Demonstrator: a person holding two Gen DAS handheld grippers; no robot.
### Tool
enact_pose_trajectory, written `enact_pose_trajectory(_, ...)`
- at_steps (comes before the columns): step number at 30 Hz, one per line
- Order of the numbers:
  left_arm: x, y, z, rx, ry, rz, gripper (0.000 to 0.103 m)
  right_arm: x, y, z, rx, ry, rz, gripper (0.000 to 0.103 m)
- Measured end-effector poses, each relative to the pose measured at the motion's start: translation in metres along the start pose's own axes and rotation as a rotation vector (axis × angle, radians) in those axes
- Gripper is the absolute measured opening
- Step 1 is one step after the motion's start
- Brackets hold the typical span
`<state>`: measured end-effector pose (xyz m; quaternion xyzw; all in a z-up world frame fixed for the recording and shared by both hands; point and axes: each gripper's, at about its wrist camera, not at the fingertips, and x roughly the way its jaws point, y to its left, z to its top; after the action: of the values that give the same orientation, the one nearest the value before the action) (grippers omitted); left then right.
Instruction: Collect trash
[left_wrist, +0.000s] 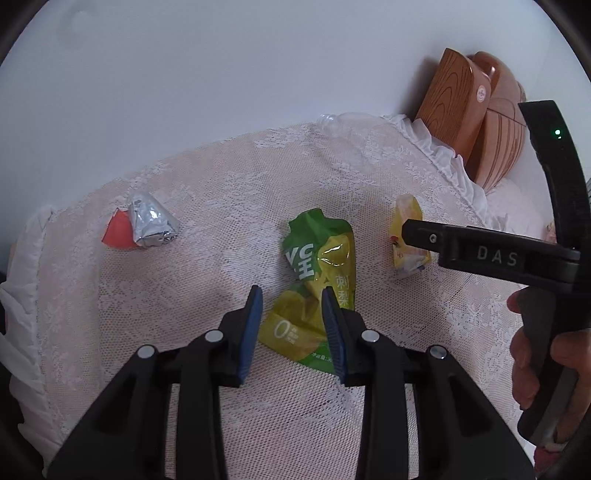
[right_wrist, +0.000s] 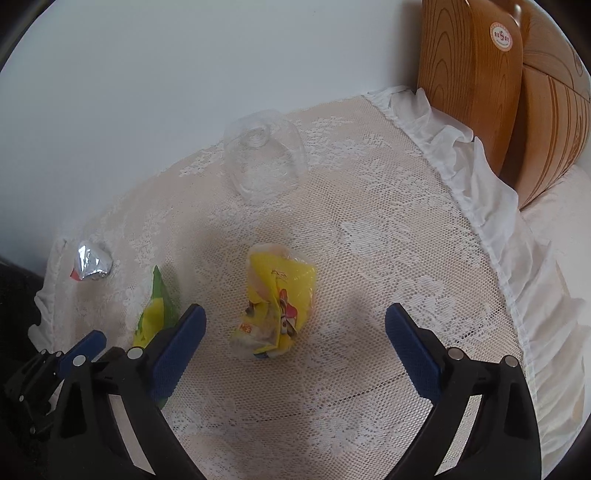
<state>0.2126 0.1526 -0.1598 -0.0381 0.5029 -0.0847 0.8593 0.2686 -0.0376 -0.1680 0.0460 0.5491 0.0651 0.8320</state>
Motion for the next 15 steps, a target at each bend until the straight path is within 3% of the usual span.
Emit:
enact_pose_trajectory(4,-0.002,-0.002,0.001,0.003,-0.01,-0.02,0.07,0.011,0.004,0.004,-0.017,0.013,-0.014,0.094)
enact_pose_trajectory(7,-0.001,-0.008,0.0,0.021,-0.007,-0.043,0.085,0.015,0.007,0.006,-0.023,0.013,-0.023,0.092)
enact_pose_trajectory(9,0.006,-0.014,0.0,0.049,0.002,-0.065,0.089,0.017,0.006,0.006,-0.022,0.012,-0.027,0.092)
enact_pose_trajectory(15,0.033,-0.029,0.0,0.108,0.041,-0.053,0.09,0.02,0.001,0.011,-0.017,0.02,-0.034,0.088)
